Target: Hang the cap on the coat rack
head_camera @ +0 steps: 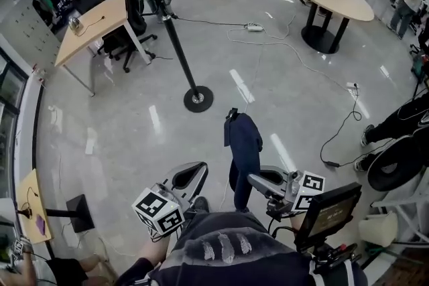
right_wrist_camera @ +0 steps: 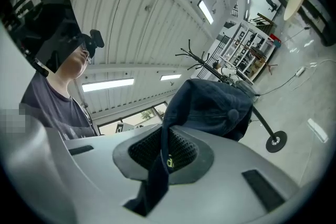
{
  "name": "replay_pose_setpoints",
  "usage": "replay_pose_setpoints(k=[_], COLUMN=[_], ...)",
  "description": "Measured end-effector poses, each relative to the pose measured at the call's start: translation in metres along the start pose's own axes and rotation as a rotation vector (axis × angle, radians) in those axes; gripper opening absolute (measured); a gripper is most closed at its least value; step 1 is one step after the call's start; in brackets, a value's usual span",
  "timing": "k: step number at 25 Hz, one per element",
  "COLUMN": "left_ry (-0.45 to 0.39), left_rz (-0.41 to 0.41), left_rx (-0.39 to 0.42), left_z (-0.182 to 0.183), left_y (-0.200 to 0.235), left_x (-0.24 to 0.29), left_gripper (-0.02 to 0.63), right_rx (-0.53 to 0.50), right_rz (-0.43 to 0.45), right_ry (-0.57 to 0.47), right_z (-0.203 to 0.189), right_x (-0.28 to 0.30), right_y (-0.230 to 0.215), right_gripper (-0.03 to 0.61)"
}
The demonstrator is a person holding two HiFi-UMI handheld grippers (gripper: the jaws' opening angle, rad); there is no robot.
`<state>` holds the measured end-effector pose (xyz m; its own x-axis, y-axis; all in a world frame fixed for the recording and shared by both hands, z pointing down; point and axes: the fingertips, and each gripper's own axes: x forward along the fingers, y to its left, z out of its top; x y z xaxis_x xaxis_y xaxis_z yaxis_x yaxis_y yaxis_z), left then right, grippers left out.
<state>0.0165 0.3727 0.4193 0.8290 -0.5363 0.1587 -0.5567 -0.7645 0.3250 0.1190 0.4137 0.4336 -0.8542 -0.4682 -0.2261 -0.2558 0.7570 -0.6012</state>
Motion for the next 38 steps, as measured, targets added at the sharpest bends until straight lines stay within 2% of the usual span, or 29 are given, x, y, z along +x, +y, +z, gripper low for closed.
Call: replay_pose_setpoints(k=[4,7,10,13,16,19,21,28,32,35,38], left_ry=[0.004,-0.01,-0.064,-0.094,-0.095,-0.087,-0.087,-0.09,-0.107,-0.086,-0.068], left_rz=[0.009,-0.005,-0.007,-0.046,-0.07,-0.097,-0.109,-0.139,-0.169,-0.187,-0.163], left_rx=[-0.003,-0.003,-0.008,-0.049,-0.082,-0.102,-0.116,-0.113,-0.156,-0.18,-0.192], left_z=[0.002,0.008,0.03,0.046,0.047,0.056,0.059,0.059,0.058,0.044,0.03], left_y=[0.007,0.029,0.067,0.091,0.127,0.183,0.2,0.197,0.197,0.195,0.202], left_x=[0.003,-0.014,-0.037,-0.035,-0.029,-0.042,-0.047,-0.047,-0.045,-0.045,-0.046], left_gripper=[0.008,0.008,0.008,0.008,0.008,0.008,0.008,0.008,0.008,0.008,0.008], right_rx=[0.002,-0.002,-0.03,-0.08,-0.103,-0.113,-0.113,-0.127,-0.175,-0.214,-0.204], right_rz=[-0.003,-0.027,-0.055,-0.096,-0.119,-0.155,-0.175,-0.208,-0.219,-0.255,-0.241], right_ry=[-0.002,0.003,0.031,0.055,0.074,0.077,0.078,0.076,0.119,0.154,0.138], right_z=[0.006,0.001,0.003,0.02,0.034,0.033,0.03,0.036,0.037,0.031,0.028], right_x=[0.004,0.03,0.074,0.098,0.127,0.18,0.196,0.197,0.198,0.193,0.192], right_y=[-0.008,-0.008,-0.019,-0.03,-0.046,-0.061,-0.066,-0.063,-0.063,-0.063,-0.066], right_gripper=[0.032,0.032,0.032,0.032,0.032,0.032,0.032,0.032,0.032,0.032,0.032])
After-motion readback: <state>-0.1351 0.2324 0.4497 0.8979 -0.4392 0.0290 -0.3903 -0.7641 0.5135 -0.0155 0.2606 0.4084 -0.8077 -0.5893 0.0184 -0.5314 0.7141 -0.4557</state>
